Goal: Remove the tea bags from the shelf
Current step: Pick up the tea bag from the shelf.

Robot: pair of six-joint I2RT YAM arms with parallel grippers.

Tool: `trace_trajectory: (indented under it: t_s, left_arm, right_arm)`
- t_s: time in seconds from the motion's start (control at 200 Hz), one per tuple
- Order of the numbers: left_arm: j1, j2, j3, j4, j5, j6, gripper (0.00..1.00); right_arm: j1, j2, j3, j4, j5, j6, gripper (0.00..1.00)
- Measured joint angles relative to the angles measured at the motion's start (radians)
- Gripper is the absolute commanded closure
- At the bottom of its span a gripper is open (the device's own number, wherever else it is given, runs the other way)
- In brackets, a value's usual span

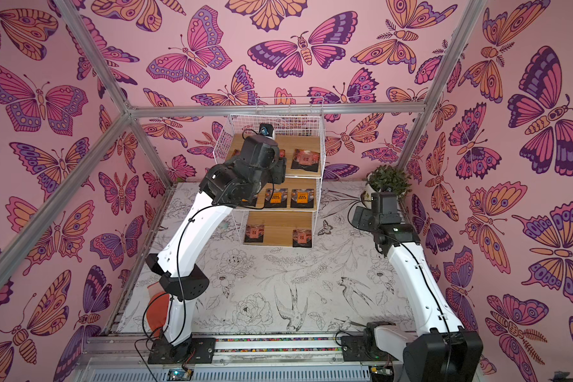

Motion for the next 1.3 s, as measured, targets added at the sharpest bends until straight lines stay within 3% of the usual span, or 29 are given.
trace_trajectory:
  t_s: [0.416,0.541,0.726,0.871,1.302]
  left_arm:
    - [0.016,0.002,0.005,-0.001,0.011,-0.008,0.61]
    - [0.016,0.003,0.009,0.002,0.035,-0.012,0.74]
    - [0.016,0.003,0.010,0.020,0.098,-0.004,0.83]
    - [0.015,0.003,0.010,0.026,0.126,-0.005,1.00]
    - [0.009,-0.005,0.008,0.058,0.231,-0.002,1.00]
  right_arm:
    - [0.000,0.000,-0.001,0.000,0.005,0.000,0.01]
    - [0.000,0.000,-0.001,0.000,0.005,0.000,0.01]
    - [0.000,0.000,-0.001,0.000,0.005,0.000,0.01]
    - [0.000,0.000,-0.001,0.000,0.005,0.000,0.01]
    - [0.000,0.000,-0.001,0.000,0.005,0.000,0.01]
